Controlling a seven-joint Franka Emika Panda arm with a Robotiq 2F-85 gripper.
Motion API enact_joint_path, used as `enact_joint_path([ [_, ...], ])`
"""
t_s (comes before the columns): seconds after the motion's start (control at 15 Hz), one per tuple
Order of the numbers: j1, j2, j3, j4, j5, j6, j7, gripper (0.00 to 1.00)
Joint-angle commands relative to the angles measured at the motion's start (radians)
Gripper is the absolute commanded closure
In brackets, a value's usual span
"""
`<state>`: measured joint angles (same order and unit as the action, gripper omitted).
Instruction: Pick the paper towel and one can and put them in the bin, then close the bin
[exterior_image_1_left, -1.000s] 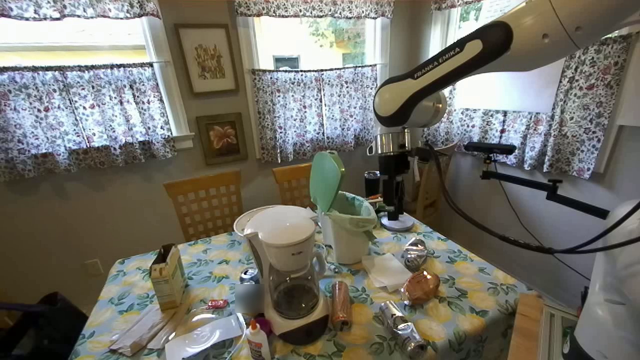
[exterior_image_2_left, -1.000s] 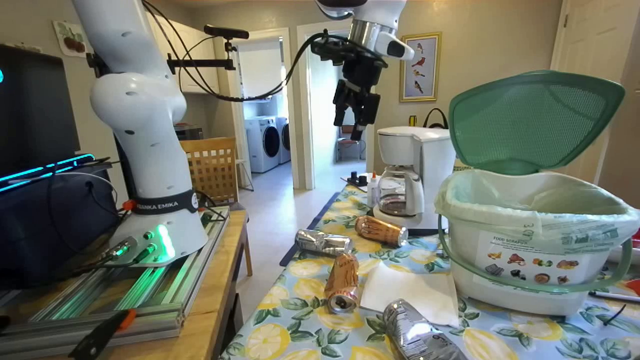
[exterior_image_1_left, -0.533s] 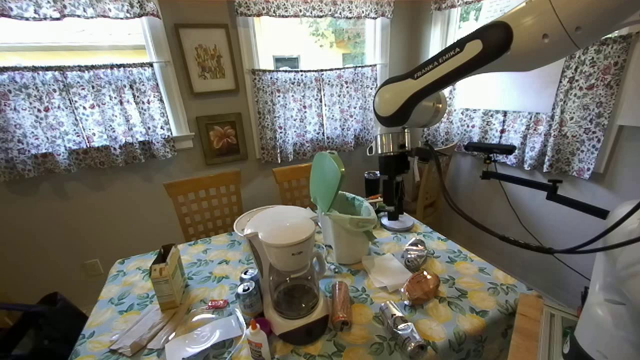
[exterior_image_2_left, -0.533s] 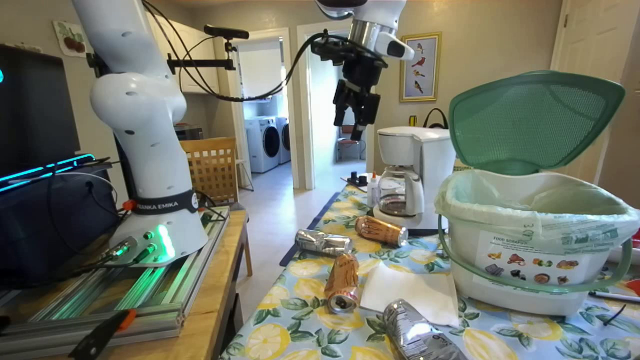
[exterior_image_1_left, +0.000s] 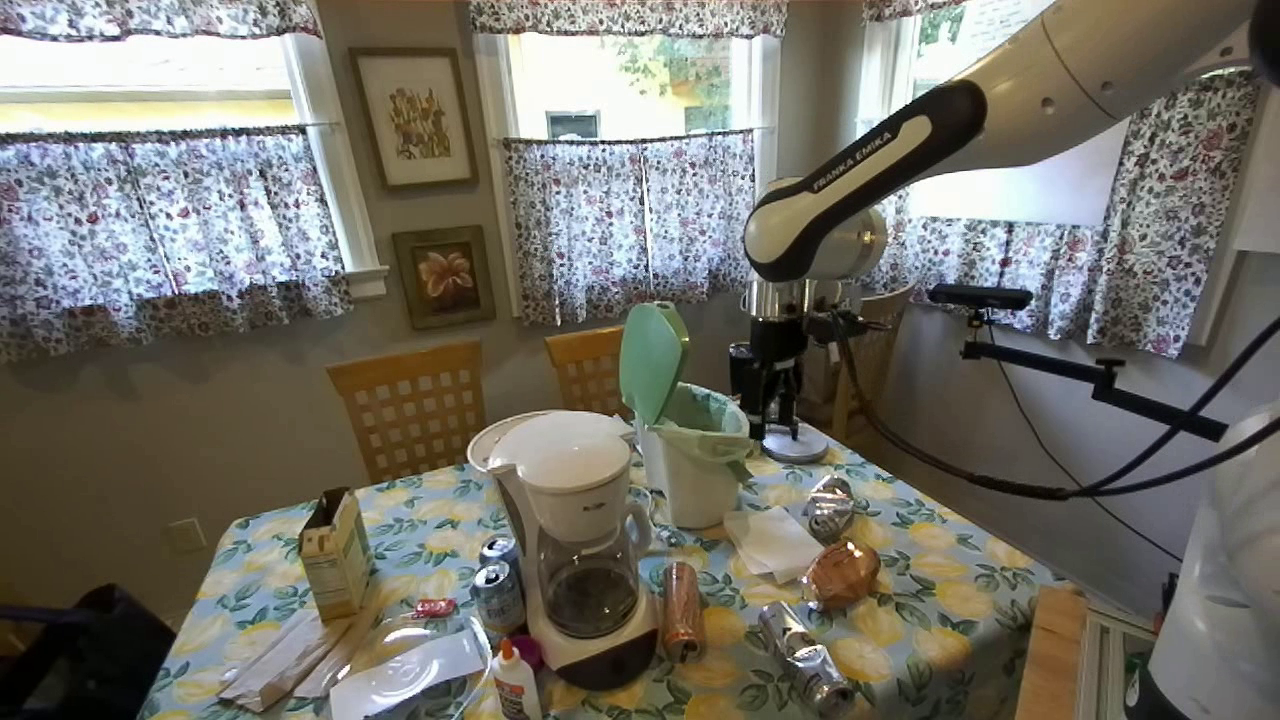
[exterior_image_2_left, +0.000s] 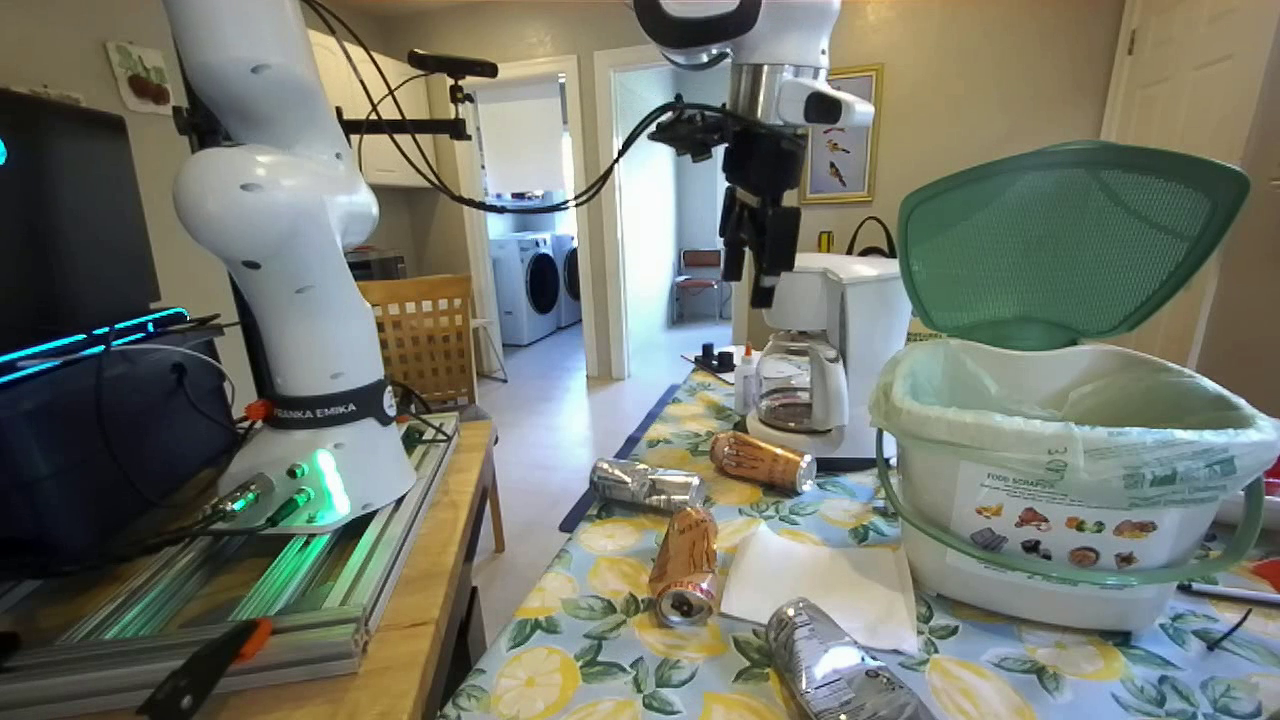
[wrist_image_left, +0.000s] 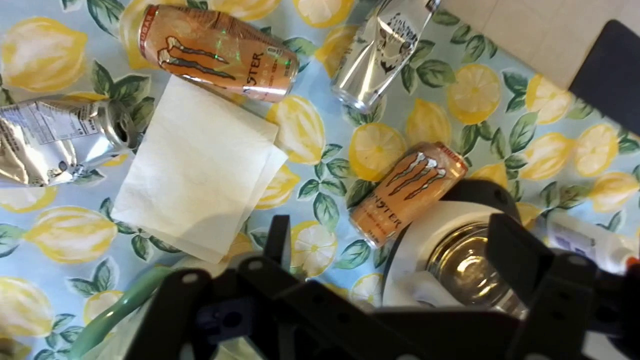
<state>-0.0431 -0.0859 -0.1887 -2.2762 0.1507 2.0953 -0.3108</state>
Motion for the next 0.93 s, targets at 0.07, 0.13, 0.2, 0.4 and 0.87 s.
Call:
enact_joint_path([
  [0.07,-0.018,0.134,0.042,-0.026,-0.002,0.191,0.085,0.00],
  [0.13,-0.018,0.163,0.049,-0.037,-0.003,0.239,0.086,0.00],
  [0.2,-0.017,0.191,0.057,-0.051,-0.008,0.289,0.086,0.00],
  [0.4,-0.022,0.286,0.081,-0.074,-0.010,0.410,0.081,0.00],
  [0.87,-0.024,0.425,0.056,-0.095,-0.125,0.606,0.187,0.00],
])
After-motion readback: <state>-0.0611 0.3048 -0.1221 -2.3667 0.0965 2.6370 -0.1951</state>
